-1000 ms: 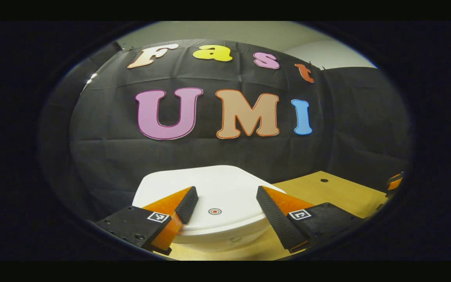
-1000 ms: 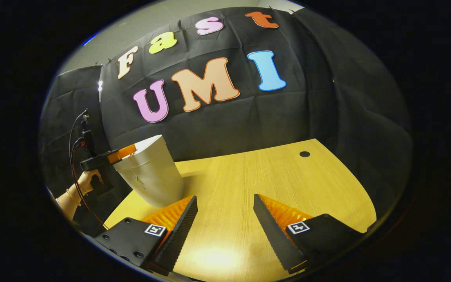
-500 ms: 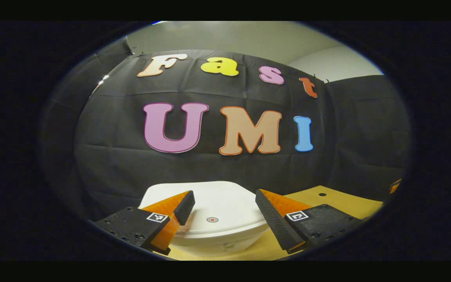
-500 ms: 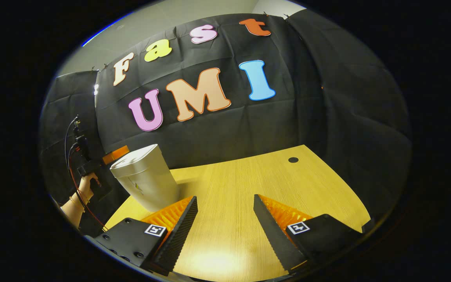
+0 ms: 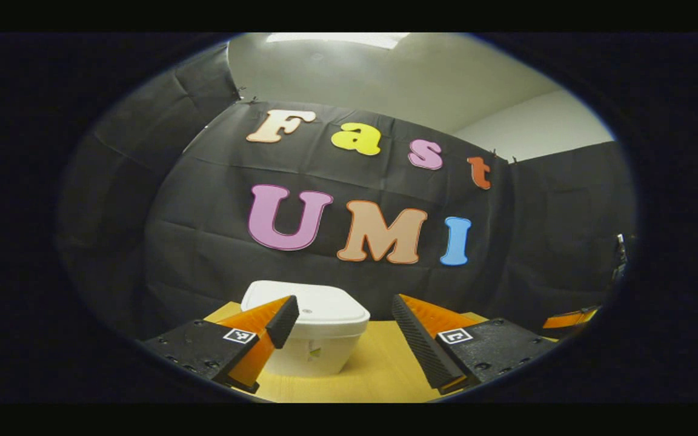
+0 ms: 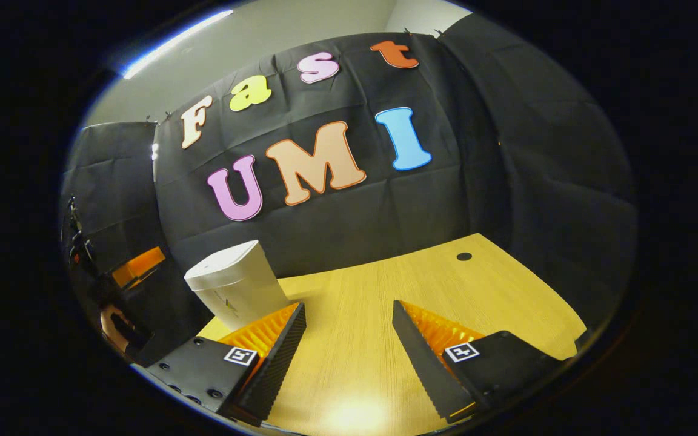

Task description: Press the lid of the desktop garbage bin to open it, pick up the crumpled paper on the desktop and throw it into the bin, then pick up the pop can on the desktop and drop it into the bin, and finally close the garbage bin lid.

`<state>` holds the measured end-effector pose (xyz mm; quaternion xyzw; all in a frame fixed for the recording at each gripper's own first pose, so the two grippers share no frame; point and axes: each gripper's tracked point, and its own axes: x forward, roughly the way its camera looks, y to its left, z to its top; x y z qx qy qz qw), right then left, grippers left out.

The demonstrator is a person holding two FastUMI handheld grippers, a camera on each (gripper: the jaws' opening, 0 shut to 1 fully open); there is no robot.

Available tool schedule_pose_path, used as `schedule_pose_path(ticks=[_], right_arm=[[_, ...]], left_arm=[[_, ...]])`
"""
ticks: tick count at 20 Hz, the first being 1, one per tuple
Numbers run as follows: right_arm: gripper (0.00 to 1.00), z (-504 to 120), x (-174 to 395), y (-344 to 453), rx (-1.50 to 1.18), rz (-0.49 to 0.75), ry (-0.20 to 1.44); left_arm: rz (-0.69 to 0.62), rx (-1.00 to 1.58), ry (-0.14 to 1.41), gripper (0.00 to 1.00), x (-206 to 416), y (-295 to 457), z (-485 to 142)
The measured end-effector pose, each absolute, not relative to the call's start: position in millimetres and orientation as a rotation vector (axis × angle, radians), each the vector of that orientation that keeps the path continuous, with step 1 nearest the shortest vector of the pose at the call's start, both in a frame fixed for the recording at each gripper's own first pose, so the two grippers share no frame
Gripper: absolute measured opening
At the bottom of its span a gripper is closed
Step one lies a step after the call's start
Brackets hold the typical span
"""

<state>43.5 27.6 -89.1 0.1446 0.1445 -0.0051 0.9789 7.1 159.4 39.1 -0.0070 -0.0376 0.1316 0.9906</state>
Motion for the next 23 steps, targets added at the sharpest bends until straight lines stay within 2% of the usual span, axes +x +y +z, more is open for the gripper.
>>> schedule_pose_path(ticks=[2,7,11,15,23], right_arm=[[0.96,-82.1,47.0,34.7,0.31,0.003,0.259],[0.96,-68.3,51.4,43.5,0.301,0.026,0.204],[0.96,-66.7,52.0,44.9,0.332,0.031,0.201],[0.96,-69.4,50.8,41.4,0.314,0.023,0.211],[0.96,-66.9,38.9,20.9,0.303,-0.024,0.204]], left_arm=[[0.304,-0.01,-0.043,0.93,-3.1,146.6,24.3],[0.282,-0.167,-0.031,0.93,-6.1,117.5,4.1],[0.309,-0.186,0.002,0.91,-8.7,130.5,-10.6],[0.326,-0.151,0.018,0.93,-8.8,137.3,-17.9],[0.184,-0.095,0.079,0.93,28.8,99.0,-27.8]])
